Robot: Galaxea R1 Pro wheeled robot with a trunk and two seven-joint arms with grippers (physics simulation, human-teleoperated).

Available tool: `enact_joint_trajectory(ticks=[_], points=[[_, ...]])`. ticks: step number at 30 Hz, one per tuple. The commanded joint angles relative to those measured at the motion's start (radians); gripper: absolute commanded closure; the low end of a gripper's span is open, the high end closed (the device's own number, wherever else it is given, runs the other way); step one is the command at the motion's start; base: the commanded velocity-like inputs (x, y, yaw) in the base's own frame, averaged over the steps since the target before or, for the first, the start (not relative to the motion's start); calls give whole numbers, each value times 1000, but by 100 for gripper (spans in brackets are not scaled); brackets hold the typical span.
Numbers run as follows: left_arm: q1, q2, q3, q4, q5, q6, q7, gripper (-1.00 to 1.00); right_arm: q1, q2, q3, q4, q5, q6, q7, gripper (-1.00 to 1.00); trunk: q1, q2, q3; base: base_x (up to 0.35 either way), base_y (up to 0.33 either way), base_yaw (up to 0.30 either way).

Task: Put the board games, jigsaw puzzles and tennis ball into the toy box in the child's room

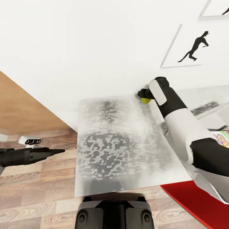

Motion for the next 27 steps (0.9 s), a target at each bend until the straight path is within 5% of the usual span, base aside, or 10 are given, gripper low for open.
enact_joint_trajectory(ticks=[1,27], points=[[0,1,0,0,0,11,-3,-100,-1,-1,3,0,-11,1,-10,-100,1,-2,-1,0,0,0],[0,0,0,0,0,11,-3,-100,-1,11,3,23,-11,-2,-10,-100,1,-2,-1,0,0,0]])
